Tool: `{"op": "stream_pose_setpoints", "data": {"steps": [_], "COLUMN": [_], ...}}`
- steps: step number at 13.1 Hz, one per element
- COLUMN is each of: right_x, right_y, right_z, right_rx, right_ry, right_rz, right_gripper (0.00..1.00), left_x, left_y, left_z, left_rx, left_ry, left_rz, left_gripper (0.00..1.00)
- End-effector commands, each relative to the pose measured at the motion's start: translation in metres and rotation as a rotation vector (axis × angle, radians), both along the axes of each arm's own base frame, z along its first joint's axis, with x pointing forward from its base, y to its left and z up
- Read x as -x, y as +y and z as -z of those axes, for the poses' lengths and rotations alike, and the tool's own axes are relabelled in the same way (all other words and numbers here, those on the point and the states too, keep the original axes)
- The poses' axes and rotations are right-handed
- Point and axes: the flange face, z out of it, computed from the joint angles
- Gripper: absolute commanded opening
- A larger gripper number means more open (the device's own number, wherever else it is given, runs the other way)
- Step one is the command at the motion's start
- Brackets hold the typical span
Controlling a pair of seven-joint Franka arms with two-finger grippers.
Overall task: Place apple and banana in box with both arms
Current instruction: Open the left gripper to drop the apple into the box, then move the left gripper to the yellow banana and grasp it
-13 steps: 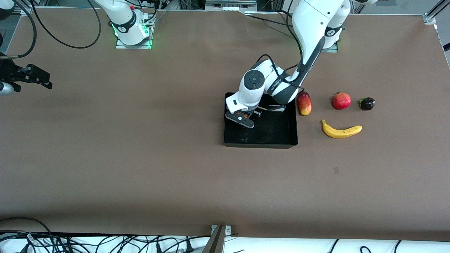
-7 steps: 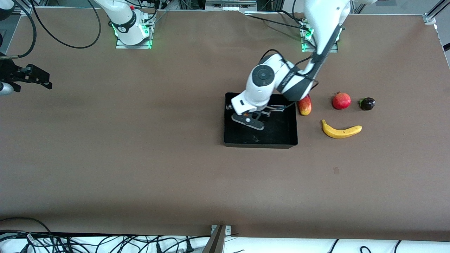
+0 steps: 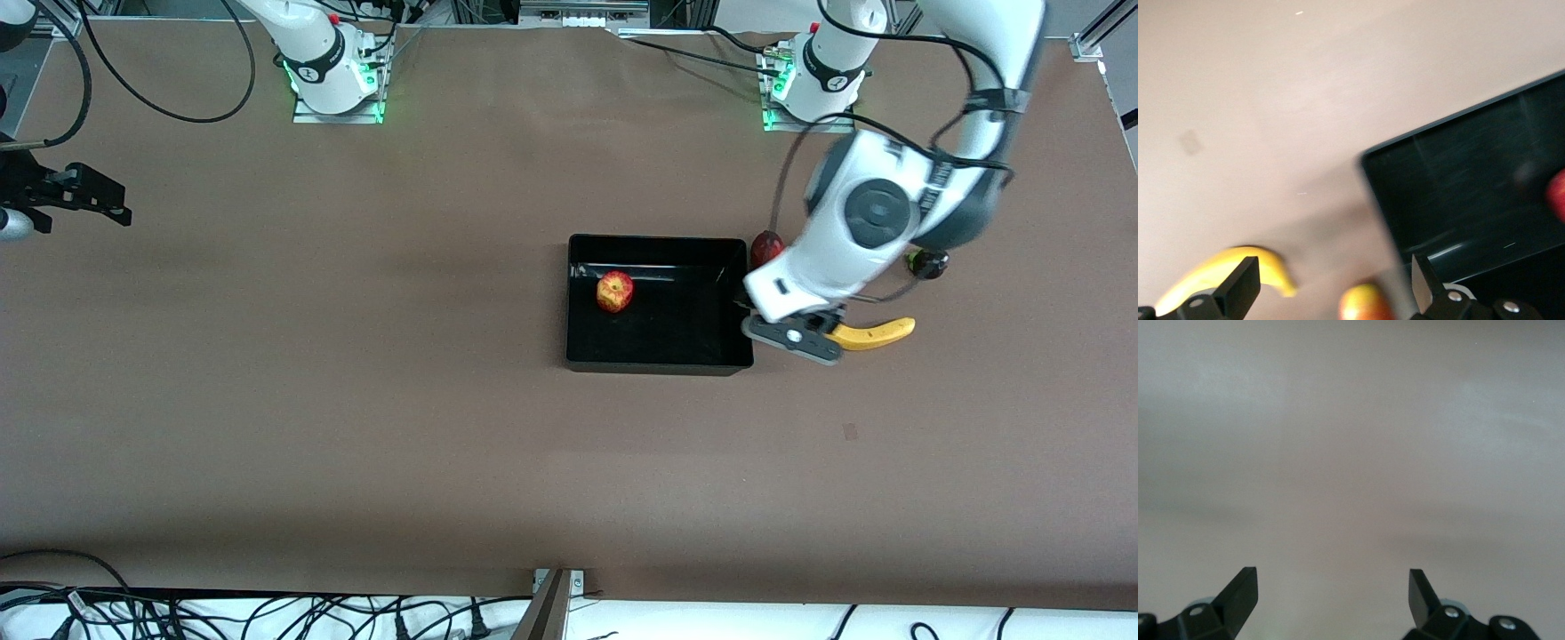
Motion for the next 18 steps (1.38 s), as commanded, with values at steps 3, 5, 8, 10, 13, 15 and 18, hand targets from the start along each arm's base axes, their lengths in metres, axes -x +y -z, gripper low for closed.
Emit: {"op": "stream_pose_setpoints", "data": {"steps": [3,5,8,10,13,15,18], "right_x": [-0.002,-0.002,-0.002,-0.002,-0.002,-0.002,-0.002], "right_y": [-0.001,-0.001,-0.001,-0.001,-0.001,-0.001,-0.001], "right_z": [-0.005,-0.004,-0.005,-0.005,-0.005,-0.005,-0.005], "right_rx": [0.001,0.001,0.001,0.001,0.001,0.001,0.001], "right_ry": [-0.001,0.000,-0.001,-0.001,-0.001,-0.001,-0.001], "right_rz": [-0.008,-0.008,-0.008,-0.008,-0.008,-0.008,-0.008], "right_gripper": [1.00,1.00,1.00,1.00,1.00,1.00,1.00], "left_x": [-0.013,-0.010,0.007,0.018,0.030,0.032,0.032], "left_y": [0.100,0.137,0.154,0.153,0.158,0.162,0.165], "left_z": [0.037,0.069,0.113,0.143,0.175,0.180,0.177], "left_rx": [0.040,0.060,0.086,0.097,0.111,0.116,0.114], "left_ry": [0.032,0.032,0.065,0.064,0.059,0.067,0.067], "left_rz": [0.214,0.339,0.515,0.598,0.677,0.674,0.687], "left_gripper": [1.00,1.00,1.00,1.00,1.00,1.00,1.00]}}
